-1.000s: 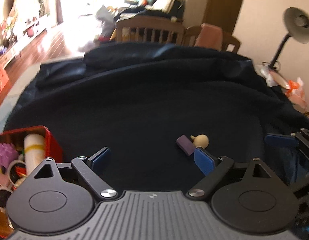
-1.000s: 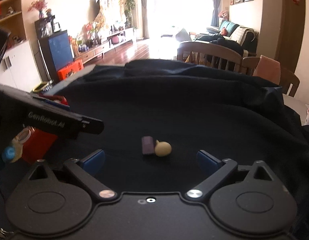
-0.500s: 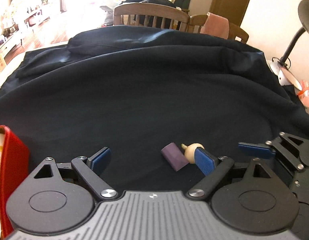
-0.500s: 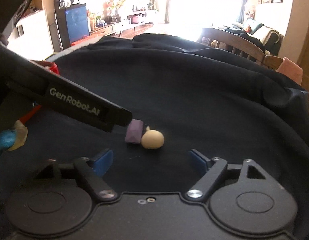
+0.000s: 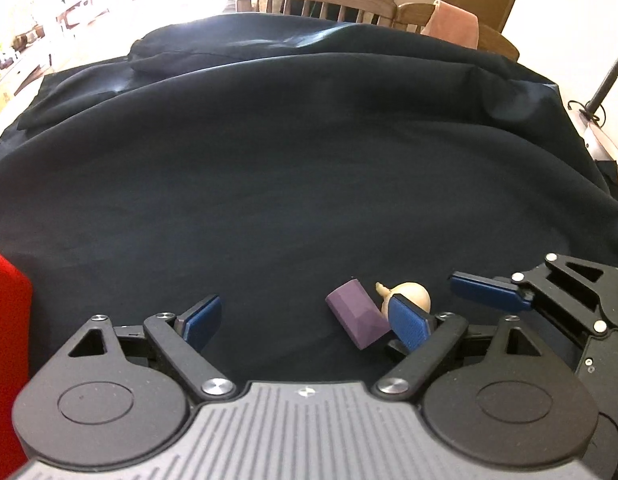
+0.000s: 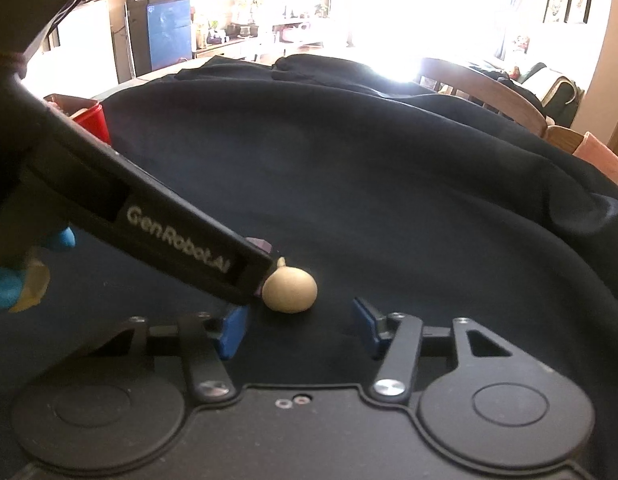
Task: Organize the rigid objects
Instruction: 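Grasp the purple block with left tool while right tool grasps the wooden figure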
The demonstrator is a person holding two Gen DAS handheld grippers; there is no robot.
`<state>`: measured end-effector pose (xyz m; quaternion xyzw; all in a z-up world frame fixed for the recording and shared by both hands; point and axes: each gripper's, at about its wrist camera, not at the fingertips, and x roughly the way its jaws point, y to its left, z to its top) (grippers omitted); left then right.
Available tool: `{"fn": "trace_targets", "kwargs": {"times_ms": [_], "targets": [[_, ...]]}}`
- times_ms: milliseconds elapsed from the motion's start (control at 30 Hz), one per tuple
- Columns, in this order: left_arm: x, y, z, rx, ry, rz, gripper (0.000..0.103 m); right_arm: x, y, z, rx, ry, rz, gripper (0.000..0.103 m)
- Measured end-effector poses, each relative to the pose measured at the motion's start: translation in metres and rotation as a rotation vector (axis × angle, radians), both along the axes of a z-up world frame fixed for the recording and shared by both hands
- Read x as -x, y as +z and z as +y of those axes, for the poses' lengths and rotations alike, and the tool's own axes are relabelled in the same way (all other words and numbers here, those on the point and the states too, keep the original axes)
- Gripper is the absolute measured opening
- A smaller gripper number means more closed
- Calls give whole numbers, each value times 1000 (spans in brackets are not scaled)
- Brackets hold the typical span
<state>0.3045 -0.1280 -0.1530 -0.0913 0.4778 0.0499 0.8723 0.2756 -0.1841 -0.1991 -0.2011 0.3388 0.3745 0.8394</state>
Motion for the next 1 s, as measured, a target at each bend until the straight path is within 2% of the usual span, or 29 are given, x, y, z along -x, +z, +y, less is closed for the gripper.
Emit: {"fn": "trace_targets", "kwargs": {"times_ms": [100, 167, 233, 300, 500, 667, 1000], "targets": [[-4, 0, -2, 6, -7, -7, 81, -2, -1, 1, -4, 12, -6, 48], [-6, 0, -1, 18, -8, -12, 69, -3, -1, 3, -3, 20, -12, 46], [-7, 1, 1, 37, -8, -11, 65, -5, -2, 4, -10, 28, -5, 44], [-8, -1, 3, 56, -13, 3, 55, -7, -2, 4, -16, 33, -5, 44], [-8, -2, 5, 57, -21, -5, 51, -12, -2, -2, -51, 49, 23, 38], [-11, -2, -4, 44, -64, -6, 32, -15, 0, -7, -67, 38, 40, 30], [-6, 3, 0, 76, -54, -19, 24, -6, 10, -18, -109, -38, 61, 29]]}}
